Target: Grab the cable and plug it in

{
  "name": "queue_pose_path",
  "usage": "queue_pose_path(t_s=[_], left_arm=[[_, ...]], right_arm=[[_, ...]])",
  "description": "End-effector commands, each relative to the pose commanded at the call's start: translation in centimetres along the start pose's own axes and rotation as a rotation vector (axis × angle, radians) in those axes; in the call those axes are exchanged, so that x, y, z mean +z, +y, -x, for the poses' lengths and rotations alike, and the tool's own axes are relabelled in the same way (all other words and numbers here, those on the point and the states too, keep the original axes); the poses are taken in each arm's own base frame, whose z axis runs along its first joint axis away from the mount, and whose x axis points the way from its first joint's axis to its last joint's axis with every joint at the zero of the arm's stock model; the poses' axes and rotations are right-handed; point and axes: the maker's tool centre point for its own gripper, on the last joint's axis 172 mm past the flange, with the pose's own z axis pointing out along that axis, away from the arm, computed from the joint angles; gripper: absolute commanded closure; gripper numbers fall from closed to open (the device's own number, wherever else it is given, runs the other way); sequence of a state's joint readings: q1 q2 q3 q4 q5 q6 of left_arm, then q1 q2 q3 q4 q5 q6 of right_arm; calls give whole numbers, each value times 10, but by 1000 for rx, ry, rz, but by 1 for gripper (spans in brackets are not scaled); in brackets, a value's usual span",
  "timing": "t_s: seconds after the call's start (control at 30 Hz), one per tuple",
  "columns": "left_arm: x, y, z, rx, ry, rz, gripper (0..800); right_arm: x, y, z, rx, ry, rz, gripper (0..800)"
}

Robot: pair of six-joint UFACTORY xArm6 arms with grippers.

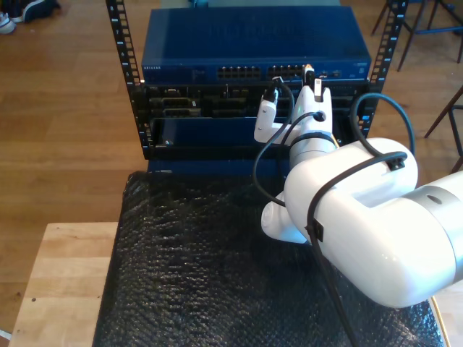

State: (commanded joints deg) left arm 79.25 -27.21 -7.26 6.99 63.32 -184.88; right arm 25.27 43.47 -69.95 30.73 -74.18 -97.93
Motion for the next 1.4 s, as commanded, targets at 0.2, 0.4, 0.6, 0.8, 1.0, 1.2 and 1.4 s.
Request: queue_pose_path(t_s=[0.2,0.4,0.6,0.8,1.0,1.2,1.4], left_arm=[[0,0,0,0,0,0,0],[0,0,0,0,2,0,0],[0,0,0,0,0,0,0],[0,0,0,0,0,0,0],[0,0,0,0,0,0,0],[0,0,0,0,2,0,0],[0,0,0,0,0,0,0]], right_arm=[[0,-1,2,-1,-1,-8,716],[-3,0,-1,0,9,-31,558],[-10,9,3,0,11,-59,499],[-21,6,9,-5,16,-120,464],[-27,3,12,-3,24,-189,423],[-38,-6,16,12,37,-297,314],[-43,-7,13,59,52,-392,199]])
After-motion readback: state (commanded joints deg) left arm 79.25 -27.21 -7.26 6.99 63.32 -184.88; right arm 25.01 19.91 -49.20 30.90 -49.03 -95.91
